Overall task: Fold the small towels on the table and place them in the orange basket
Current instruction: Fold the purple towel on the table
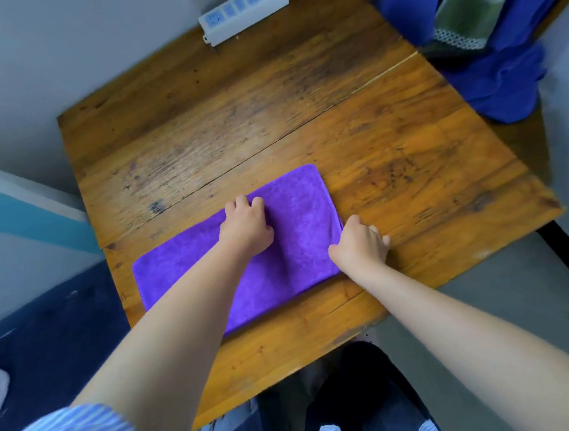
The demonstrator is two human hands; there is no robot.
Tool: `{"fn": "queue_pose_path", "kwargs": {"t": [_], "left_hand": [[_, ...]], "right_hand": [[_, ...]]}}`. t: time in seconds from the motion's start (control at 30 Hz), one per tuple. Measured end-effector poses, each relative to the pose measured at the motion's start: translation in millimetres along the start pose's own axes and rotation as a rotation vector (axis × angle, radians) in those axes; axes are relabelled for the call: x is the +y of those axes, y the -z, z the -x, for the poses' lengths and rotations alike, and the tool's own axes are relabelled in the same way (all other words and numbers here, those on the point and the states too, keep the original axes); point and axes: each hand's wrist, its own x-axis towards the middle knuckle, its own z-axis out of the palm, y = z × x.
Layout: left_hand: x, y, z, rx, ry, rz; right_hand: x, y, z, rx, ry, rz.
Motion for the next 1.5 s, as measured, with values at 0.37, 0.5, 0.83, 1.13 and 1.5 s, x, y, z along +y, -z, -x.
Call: {"fn": "queue_pose_path", "kwargs": {"t": [0.37,0.5,0.83,1.13,1.5], "left_hand": [[30.9,7.2,-25.7,0.098,-0.042,0.084],[48.7,12.2,-41.4,0.081,-0.115,0.109],[90.2,45.8,-78.1,-0.013,-0.253,0.083],[76.7,100.6,-64.4,0.176,-0.423,0.132],[-24.9,76.7,-3.4,0.444,-0.649,0.013]], "right_hand": [[19.0,31.8,-23.3,-0.112,-0.033,-0.068],[27.5,42.5,-28.9,-0.067,0.015,0.020],[36.3,55.8,-33.6,0.072,0.183,0.093],[33.1,98.7,-41.1,0.356,0.333,0.186],[8.7,61.7,20.5,0.687,0.660,0.241]]}}
